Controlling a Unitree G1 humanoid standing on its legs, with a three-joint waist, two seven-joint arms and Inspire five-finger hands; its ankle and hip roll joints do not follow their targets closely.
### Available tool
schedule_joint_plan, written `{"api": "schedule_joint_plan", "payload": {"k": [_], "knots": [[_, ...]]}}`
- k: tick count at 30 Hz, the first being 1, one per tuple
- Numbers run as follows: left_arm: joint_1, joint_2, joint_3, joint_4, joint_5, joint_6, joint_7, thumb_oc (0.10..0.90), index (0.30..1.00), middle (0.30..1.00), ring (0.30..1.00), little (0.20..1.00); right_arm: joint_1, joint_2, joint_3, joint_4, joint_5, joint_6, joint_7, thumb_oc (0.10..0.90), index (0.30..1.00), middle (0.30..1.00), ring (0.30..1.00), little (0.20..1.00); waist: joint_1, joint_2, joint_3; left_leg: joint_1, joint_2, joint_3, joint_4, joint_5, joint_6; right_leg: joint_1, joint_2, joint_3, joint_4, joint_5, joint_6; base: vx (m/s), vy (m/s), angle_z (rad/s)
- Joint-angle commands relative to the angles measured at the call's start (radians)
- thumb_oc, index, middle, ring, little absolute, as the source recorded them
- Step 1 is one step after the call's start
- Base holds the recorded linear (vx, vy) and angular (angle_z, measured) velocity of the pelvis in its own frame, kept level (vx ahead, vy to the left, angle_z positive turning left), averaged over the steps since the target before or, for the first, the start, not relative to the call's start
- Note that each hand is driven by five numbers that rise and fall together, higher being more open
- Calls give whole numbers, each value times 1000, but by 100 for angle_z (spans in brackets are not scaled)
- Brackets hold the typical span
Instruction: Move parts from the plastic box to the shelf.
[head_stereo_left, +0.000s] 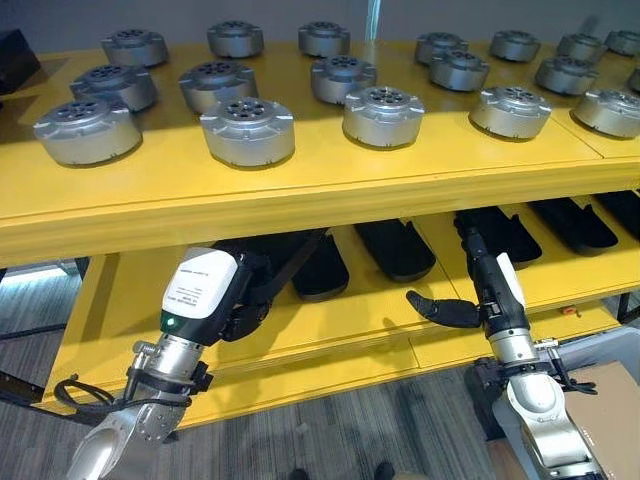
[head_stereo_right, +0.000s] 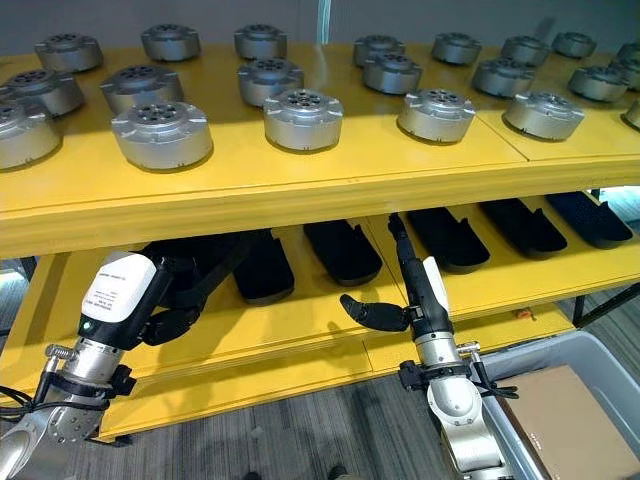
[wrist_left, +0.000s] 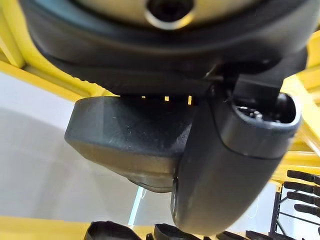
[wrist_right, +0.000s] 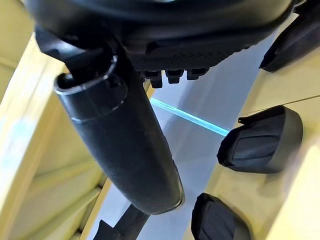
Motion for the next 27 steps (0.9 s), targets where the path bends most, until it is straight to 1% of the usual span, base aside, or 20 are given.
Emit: {"api": "schedule_joint_plan", "payload": {"k": [1,5,8,9,10,11,12,13,14,15,16,17,18,19,21,22,23,24,26,27], "knots": [[-103,-2,76,-68,-68,-30,86,400,300,300,300,300,-109,-36,-52,-54,49,-90,-19,900,1000,1000,1000,1000,-8,-24,-82,38,-50,-6,-1,-95,37,12,10,65,-30,23,47,24,-115,1],[-98,-5,73,-65,-83,-29,77,400,300,300,300,300,-105,-42,-54,-64,60,-89,-10,900,1000,1000,1000,1000,-8,-27,-82,32,-39,-12,36,-111,29,31,10,44,-29,10,40,5,-106,8],[-84,-1,78,-61,-94,-33,73,400,300,300,300,300,-111,-58,-56,-86,84,-99,-7,900,1000,1000,1000,1000,7,-43,-44,-64,-22,-13,224,-129,-16,61,0,21,-43,-8,14,-96,-225,21],[-87,3,77,-62,-105,-36,66,400,300,300,300,300,-106,-66,-67,-93,93,-102,-5,900,1000,1000,1000,1000,9,-43,-18,-155,-12,-35,382,-101,-56,69,6,8,-44,-16,-5,-179,-202,21],[-94,7,75,-62,-114,-37,55,400,300,300,300,300,-100,-74,-73,-98,101,-104,-2,900,1000,1000,1000,1000,17,-40,7,-206,-8,-57,493,-50,-102,74,12,5,-38,-28,-24,-162,-135,33],[-97,8,74,-62,-115,-37,54,400,300,300,300,300,-101,-75,-76,-98,102,-104,-2,900,1000,1000,1000,1000,13,-38,8,-219,-7,-62,504,-45,-103,68,13,0,-38,-24,-27,-156,-69,67],[-100,6,77,-63,-122,-39,61,400,300,300,300,300,-113,-78,-77,-91,109,-105,-14,900,1000,1000,1000,1000,23,-27,28,-257,-23,-138,538,2,-132,54,18,6,-26,-31,-37,-103,4,64],[-99,2,81,-55,-120,-34,69,400,300,300,300,300,-120,-75,-77,-86,103,-106,-23,900,1000,1000,1000,1000,17,-24,23,-254,-12,-162,522,-15,-121,45,13,10,-20,-31,-33,-70,7,42],[-99,2,81,-54,-119,-34,71,400,300,300,300,300,-121,-75,-75,-85,101,-106,-25,900,1000,1000,1000,1000,16,-24,22,-252,-12,-162,519,-16,-121,44,13,11,-19,-32,-32,30,52,0],[-89,0,94,-55,-119,-37,81,400,300,300,300,300,-116,-68,-78,-90,109,-111,-25,900,1000,1000,1000,1000,7,-25,15,-242,46,-172,468,-21,-112,38,3,19,-8,-33,-24,69,158,-3],[-60,-5,119,-63,-130,-44,94,400,300,300,300,300,-96,-60,-79,-97,115,-112,-23,900,1000,1000,1000,1000,-4,-18,-1,-163,165,-167,314,-8,-111,19,-19,38,17,-50,-3,130,333,-18],[-47,0,135,-70,-127,-42,109,400,300,300,300,300,-88,-62,-64,-93,105,-113,-29,900,1000,1000,1000,1000,-14,15,-12,-111,259,-181,127,51,-119,-16,-29,56,62,-73,21,116,429,-29],[-56,1,138,-71,-131,-39,120,400,300,300,300,300,-88,-61,-61,-95,102,-117,-38,900,1000,1000,1000,1000,-21,37,-9,-115,284,-166,70,91,-139,-29,-41,57,90,-84,36,77,393,-34],[-62,2,141,-68,-125,-35,124,400,300,300,300,300,-80,-68,-65,-101,99,-117,-38,900,1000,1000,1000,1000,-33,54,-12,-96,296,-137,28,100,-146,-51,-53,53,126,-92,43,43,318,-22],[-70,-7,135,-64,-108,-30,134,400,300,300,300,300,-74,-62,-61,-103,79,-116,-41,900,1000,1000,1000,1000,-30,75,-20,-70,279,-148,23,61,-146,-69,-71,82,171,-101,52,67,217,-17],[-71,-7,133,-63,-106,-30,135,400,300,300,300,300,-73,-62,-61,-103,78,-116,-42,900,1000,1000,1000,1000,-29,74,-20,-70,277,-146,25,58,-145,-71,-73,84,173,-102,54,64,175,-36],[-86,-6,123,-60,-104,-30,136,400,300,300,300,300,-68,-61,-69,-105,67,-113,-47,900,1000,1000,1000,1000,-31,76,-21,-74,255,-136,53,37,-144,-66,-99,84,173,-95,63,107,237,-37],[-106,-3,116,-62,-108,-28,140,400,300,300,300,300,-58,-50,-78,-109,67,-112,-50,900,1000,1000,1000,1000,-38,72,-16,-88,232,-118,92,-6,-139,-44,-133,90,166,-80,75,107,243,-34],[-107,-1,108,-59,-108,-30,145,400,300,300,300,300,-50,-42,-78,-109,58,-107,-52,900,1000,1000,1000,1000,-38,61,-13,-89,210,-110,129,-35,-130,-28,-154,97,148,-69,85,128,211,12],[-123,3,104,-54,-99,-19,158,400,300,300,300,300,-62,-32,-65,-100,50,-101,-60,900,1000,1000,1000,1000,-34,50,-12,-90,184,-93,176,-76,-116,-7,-178,107,121,-56,99,134,205,15]]}}
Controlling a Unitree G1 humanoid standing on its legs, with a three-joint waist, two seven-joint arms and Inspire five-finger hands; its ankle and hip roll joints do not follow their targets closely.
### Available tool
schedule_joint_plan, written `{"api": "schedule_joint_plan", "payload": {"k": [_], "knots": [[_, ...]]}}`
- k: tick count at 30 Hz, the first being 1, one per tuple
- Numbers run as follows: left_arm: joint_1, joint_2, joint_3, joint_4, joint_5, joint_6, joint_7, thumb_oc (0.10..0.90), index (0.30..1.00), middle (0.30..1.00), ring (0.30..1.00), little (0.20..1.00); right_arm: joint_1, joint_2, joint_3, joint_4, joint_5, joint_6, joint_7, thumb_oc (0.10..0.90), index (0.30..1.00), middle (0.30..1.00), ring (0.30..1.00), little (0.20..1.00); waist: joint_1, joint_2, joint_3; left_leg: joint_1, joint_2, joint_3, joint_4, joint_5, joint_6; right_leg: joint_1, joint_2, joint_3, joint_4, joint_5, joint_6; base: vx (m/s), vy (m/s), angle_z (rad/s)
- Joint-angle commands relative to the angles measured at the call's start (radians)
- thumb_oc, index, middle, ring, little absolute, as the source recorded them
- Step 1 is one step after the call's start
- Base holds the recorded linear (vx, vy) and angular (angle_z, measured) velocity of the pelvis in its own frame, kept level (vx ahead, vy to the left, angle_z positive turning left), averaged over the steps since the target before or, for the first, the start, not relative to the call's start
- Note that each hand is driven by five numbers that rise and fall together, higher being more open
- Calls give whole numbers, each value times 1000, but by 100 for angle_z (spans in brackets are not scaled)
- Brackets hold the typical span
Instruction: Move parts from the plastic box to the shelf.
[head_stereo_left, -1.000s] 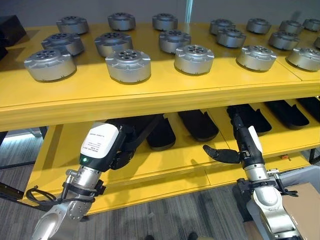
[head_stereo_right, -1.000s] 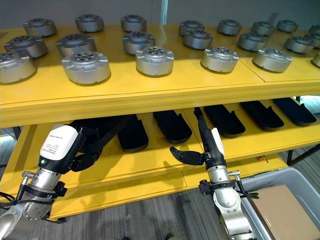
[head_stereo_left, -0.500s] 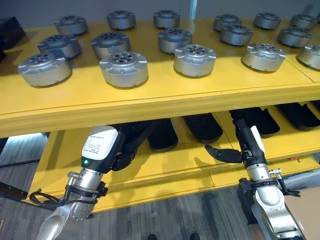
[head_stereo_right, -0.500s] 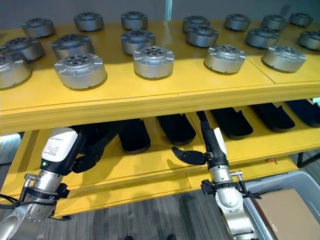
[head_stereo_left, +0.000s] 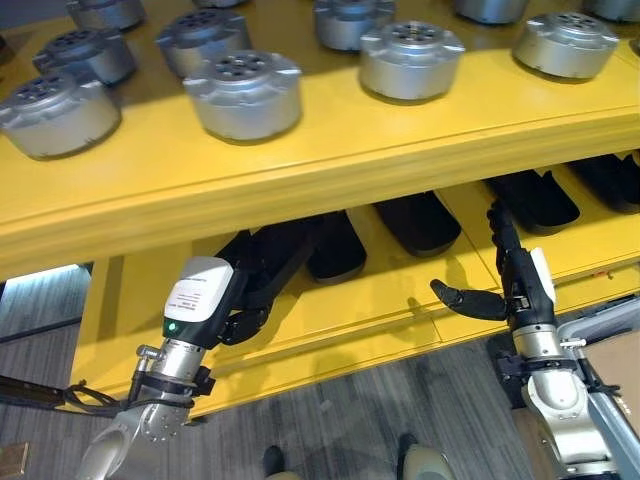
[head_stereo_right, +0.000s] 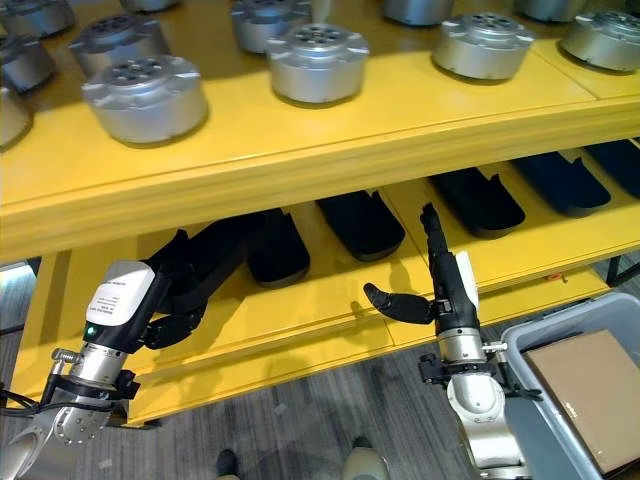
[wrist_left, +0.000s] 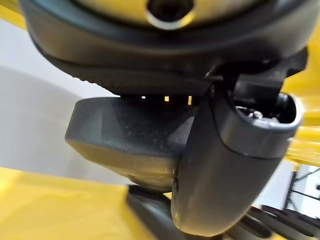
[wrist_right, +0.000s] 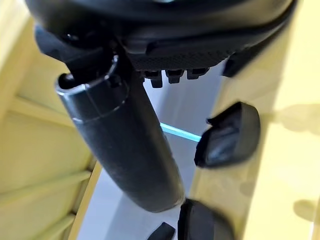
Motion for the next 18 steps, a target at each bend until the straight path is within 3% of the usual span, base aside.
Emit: {"api": "schedule_joint_plan", "payload": {"k": [1,6,10,18], "knots": [[-98,34,109,-131,-57,-22,150,400,300,300,300,300,-116,-33,-3,-96,-25,-103,-24,900,1000,1000,1000,1000,23,-7,-83,21,52,22,55,-46,40,64,0,33,-9,1,9,123,187,-4],[-169,43,84,-114,-49,-8,171,400,300,300,300,300,-117,-26,2,-105,-25,-97,-15,900,1000,1000,1000,1000,18,-37,-76,-18,39,53,201,-114,35,78,-33,27,8,-10,22,66,94,-7],[-250,33,36,-80,-27,24,196,400,300,300,300,300,-128,-37,6,-104,-16,-94,-10,900,1000,1000,1000,1000,7,-63,-68,-64,63,49,335,-176,33,62,-22,38,88,-53,12,50,34,-5],[-316,-5,-2,-31,3,75,228,400,300,300,300,300,-160,-33,21,-80,3,-85,-12,900,1000,1000,1000,1000,5,-98,-66,-110,101,31,493,-259,38,-5,8,73,259,-140,-8,1,-8,-12]]}}
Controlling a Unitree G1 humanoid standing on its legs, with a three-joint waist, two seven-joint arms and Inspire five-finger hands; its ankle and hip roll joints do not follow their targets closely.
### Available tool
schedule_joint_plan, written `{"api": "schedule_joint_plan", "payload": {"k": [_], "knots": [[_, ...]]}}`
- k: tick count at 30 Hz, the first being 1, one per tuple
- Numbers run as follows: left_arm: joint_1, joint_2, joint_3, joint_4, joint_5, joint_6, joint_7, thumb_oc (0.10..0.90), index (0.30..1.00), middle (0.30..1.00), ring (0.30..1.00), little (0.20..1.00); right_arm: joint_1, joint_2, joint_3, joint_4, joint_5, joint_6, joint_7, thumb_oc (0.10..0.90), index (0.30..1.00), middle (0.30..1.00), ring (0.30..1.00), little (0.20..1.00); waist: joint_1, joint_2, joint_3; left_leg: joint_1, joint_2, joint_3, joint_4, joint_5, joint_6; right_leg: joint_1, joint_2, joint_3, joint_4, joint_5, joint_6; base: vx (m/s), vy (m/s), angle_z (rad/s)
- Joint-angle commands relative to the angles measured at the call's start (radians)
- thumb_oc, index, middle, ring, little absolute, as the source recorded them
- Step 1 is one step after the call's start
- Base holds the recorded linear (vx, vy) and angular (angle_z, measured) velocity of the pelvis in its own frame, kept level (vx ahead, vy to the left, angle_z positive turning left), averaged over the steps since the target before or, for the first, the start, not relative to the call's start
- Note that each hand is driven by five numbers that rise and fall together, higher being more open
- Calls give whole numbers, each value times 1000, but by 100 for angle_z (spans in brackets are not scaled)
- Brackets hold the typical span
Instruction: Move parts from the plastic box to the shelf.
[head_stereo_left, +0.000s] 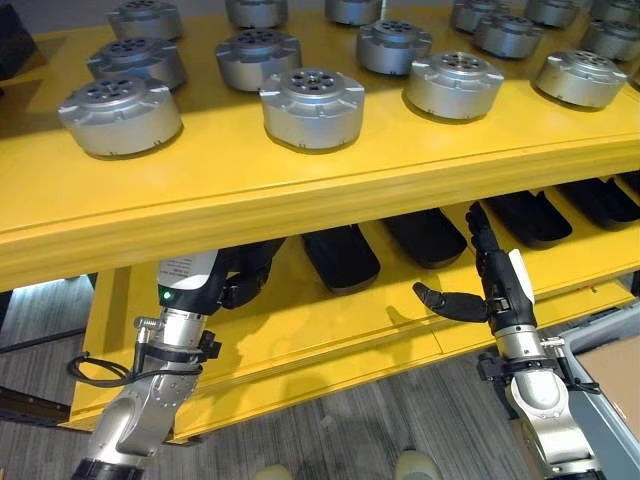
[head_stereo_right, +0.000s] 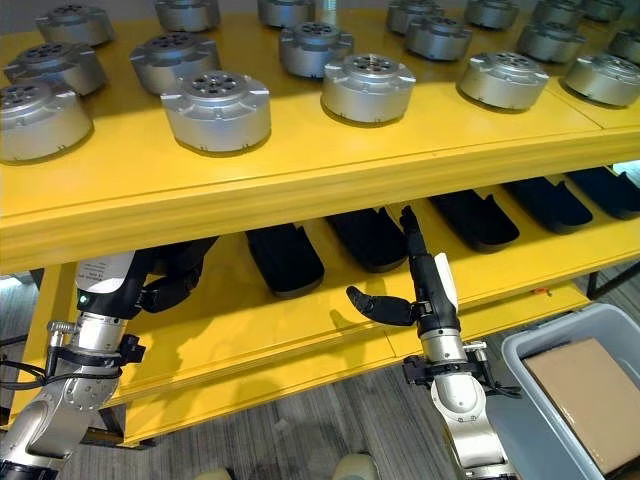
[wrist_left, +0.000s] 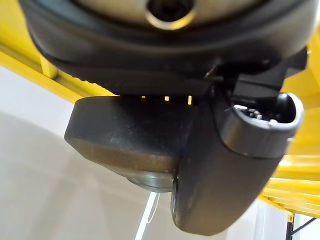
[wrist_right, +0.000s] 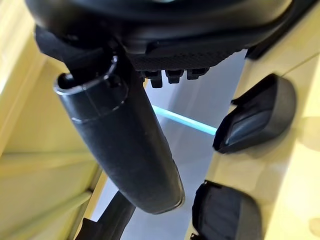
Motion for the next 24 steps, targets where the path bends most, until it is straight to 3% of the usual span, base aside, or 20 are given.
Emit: {"api": "schedule_joint_plan", "payload": {"k": [1,3,10,24], "knots": [[-169,7,22,-10,6,11,146,400,300,300,300,300,-99,-29,-20,-79,33,-87,-24,900,1000,1000,1000,1000,6,-26,-78,-32,63,-29,120,-48,25,20,1,5,98,-59,-54,-10,-30,-7],[-191,-26,-31,136,9,81,140,400,300,300,300,300,-120,-26,2,-62,47,-76,-21,900,1000,1000,1000,1000,0,-36,-81,-53,78,-37,183,-79,24,-10,13,12,185,-107,-70,-27,-40,-2],[-232,-63,-29,296,23,180,157,400,300,300,300,300,-143,-40,22,-41,48,-52,-9,900,1000,1000,1000,1000,-4,-40,-86,-130,97,-79,298,-123,20,-100,33,25,329,-182,-99,-51,-44,-6],[-391,-88,-54,526,41,317,238,400,300,300,300,300,-220,-52,103,-35,44,-44,-1,900,1000,1000,1000,1000,-19,-18,-64,-335,82,-114,504,-181,32,-306,31,49,547,-271,-128,-79,-35,2]]}}
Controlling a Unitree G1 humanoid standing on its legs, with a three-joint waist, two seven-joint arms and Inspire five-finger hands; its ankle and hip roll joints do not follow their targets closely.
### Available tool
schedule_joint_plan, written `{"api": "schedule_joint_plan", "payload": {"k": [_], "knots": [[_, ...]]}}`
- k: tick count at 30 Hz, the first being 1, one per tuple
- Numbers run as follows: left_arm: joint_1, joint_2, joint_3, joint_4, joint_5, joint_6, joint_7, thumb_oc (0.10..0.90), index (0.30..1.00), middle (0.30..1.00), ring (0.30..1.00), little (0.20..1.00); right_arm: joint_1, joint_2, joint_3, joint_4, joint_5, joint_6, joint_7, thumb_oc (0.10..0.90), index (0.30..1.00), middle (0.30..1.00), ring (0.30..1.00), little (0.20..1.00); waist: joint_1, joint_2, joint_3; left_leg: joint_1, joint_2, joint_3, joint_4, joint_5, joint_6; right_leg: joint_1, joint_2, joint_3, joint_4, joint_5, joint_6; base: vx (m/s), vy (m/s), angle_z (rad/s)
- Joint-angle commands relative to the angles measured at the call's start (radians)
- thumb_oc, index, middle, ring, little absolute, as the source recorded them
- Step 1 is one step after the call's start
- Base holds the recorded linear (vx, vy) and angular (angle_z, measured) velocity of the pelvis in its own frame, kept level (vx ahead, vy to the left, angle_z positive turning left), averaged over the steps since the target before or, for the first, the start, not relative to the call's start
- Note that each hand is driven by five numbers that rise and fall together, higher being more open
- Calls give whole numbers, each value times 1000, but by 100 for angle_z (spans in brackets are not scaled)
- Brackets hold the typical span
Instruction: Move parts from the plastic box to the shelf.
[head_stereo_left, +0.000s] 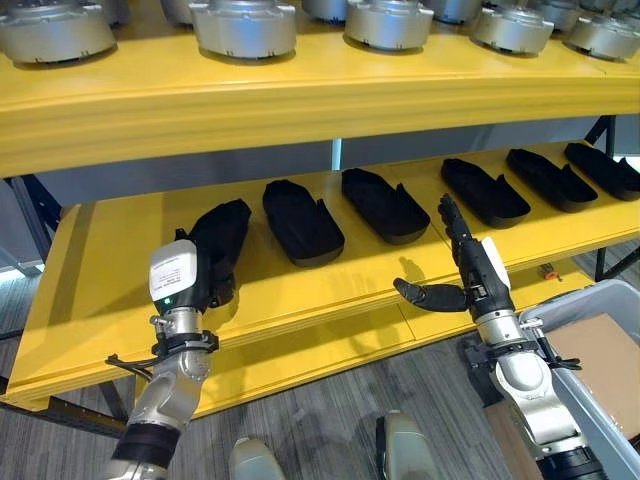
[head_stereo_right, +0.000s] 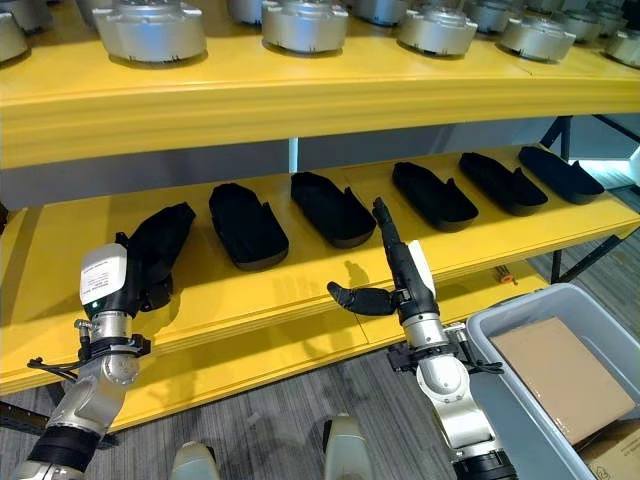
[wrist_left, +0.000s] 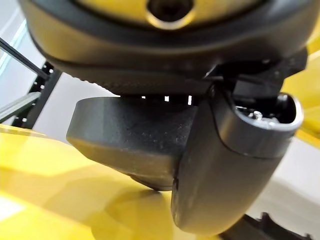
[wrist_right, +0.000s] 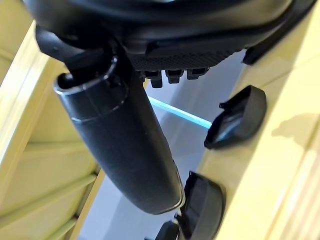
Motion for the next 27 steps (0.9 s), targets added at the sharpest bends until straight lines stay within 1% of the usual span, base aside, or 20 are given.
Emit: {"api": "schedule_joint_plan", "payload": {"k": [1,2,3,9,13,15,19,20,23,27], "knots": [[-149,22,22,9,41,22,115,400,300,300,300,300,-103,-22,-39,-67,14,-82,-20,900,1000,1000,1000,1000,11,4,-39,-17,-18,11,68,-45,77,72,-34,6,-50,-28,-32,-39,-12,1],[-149,22,22,10,41,22,115,400,300,300,300,300,-103,-22,-39,-67,14,-82,-20,900,1000,1000,1000,1000,11,4,-41,-19,-18,11,69,-46,77,70,-34,6,-49,-28,-32,-41,-28,-5],[-168,12,32,33,39,51,129,400,300,300,300,300,-98,-24,-37,-70,10,-81,-21,900,1000,1000,1000,1000,7,4,-39,-43,-18,7,78,-43,79,47,-32,11,-38,-30,-34,-27,-25,-5],[-195,10,41,61,44,81,138,400,300,300,300,300,-83,-33,-45,-74,6,-78,-15,900,1000,1000,1000,1000,1,2,-42,-68,-19,4,80,-38,80,24,-31,12,-37,-26,-33,-6,-6,0],[-222,14,56,150,28,117,149,400,300,300,300,300,-58,-39,-51,-74,12,-77,-3,900,1000,1000,1000,1000,-7,1,-42,-80,-17,0,69,-27,80,14,-27,12,-40,-25,-31,0,0,0],[-234,22,63,163,25,127,146,400,300,300,300,300,-48,-40,-54,-74,13,-76,1,900,1000,1000,1000,1000,-8,1,-42,-80,-18,1,65,-24,79,14,-26,12,-42,-25,-30,0,0,0],[-245,41,73,181,23,135,152,400,300,300,300,300,-31,-44,-61,-77,11,-77,5,900,1000,1000,1000,1000,-12,2,-43,-81,-17,0,56,-18,78,11,-24,14,-46,-22,-30,0,0,0],[-271,58,76,215,4,142,156,400,300,300,300,300,-29,-47,-54,-75,17,-78,7,900,1000,1000,1000,1000,-14,3,-44,-82,-17,-2,52,-15,77,7,-21,17,-48,-20,-29,0,0,0],[-314,79,67,248,-12,147,157,400,300,300,300,300,-27,-55,-47,-79,21,-80,14,900,1000,1000,1000,1000,-19,4,-43,-87,-17,-3,47,-10,77,-2,-17,19,-48,-18,-29,0,0,0],[-331,82,65,276,-34,153,152,400,300,300,300,300,-12,-62,-44,-82,19,-81,21,900,1000,1000,1000,1000,-22,4,-43,-95,-15,-7,48,-7,76,-12,-15,20,-43,-17,-29,0,0,0]]}}
